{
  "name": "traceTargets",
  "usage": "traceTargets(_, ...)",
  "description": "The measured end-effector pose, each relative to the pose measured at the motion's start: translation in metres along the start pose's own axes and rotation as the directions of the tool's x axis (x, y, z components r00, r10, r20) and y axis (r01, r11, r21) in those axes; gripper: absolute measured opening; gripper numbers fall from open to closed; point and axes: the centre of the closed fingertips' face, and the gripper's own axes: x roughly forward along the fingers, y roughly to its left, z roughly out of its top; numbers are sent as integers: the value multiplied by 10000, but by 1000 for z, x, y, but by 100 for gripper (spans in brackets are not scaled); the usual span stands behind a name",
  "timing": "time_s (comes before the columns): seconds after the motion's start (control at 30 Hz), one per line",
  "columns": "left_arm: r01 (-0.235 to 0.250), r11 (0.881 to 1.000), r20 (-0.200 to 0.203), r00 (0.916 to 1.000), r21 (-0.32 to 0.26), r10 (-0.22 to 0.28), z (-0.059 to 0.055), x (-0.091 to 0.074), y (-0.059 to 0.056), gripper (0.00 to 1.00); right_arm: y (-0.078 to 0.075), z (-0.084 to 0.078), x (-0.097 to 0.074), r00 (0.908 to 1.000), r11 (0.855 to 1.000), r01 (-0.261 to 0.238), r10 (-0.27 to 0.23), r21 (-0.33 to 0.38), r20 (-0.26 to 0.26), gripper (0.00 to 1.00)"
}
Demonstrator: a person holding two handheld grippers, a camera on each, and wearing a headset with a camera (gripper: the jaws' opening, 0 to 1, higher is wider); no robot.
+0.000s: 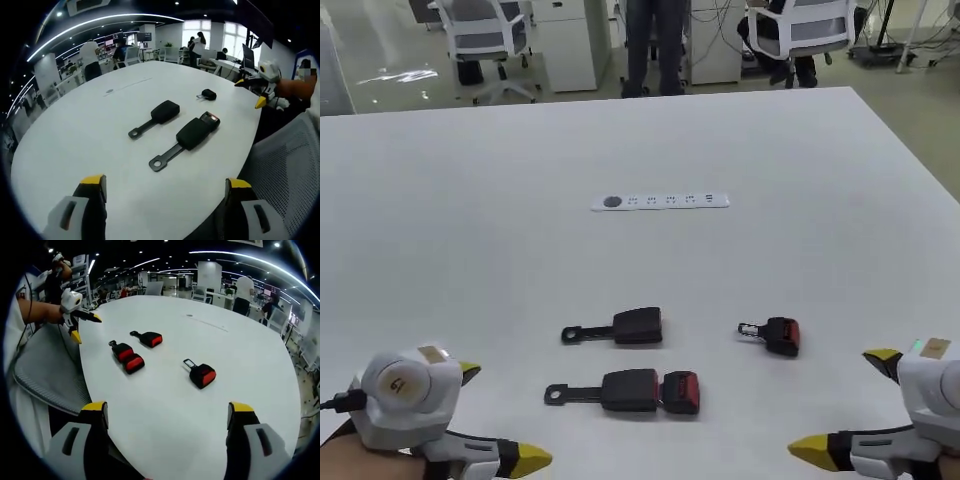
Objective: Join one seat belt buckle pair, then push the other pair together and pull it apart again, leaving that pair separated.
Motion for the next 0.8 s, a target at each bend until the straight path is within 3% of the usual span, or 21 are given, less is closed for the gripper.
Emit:
traceTargets(0.3, 176, 9998, 189, 9997, -81, -174, 2, -1, -5, 100, 8, 1, -2, 9997, 9997, 216, -216, 102, 61, 99)
traceTargets(0.53, 196, 9995, 337, 9993, -229, -189, -3, -4, -5, 100, 21, 1, -3, 9999, 9999, 163, -163, 19, -25, 98)
traceTargets(0.6, 189, 9995, 401, 9990, -267, -178, 0, -9, -11, 100, 23, 3, -5, 9999, 9999, 146, -146, 16, -11, 98)
traceTargets(0.67, 196, 9995, 415, 9990, -267, -185, -5, -7, -6, 100, 22, 3, -4, 9998, 9998, 182, -182, -9, 11, 98)
traceTargets(0.8, 201, 9994, 500, 9986, -288, -186, -5, -10, -8, 100, 23, 5, -6, 9997, 9997, 235, -235, -58, 72, 98)
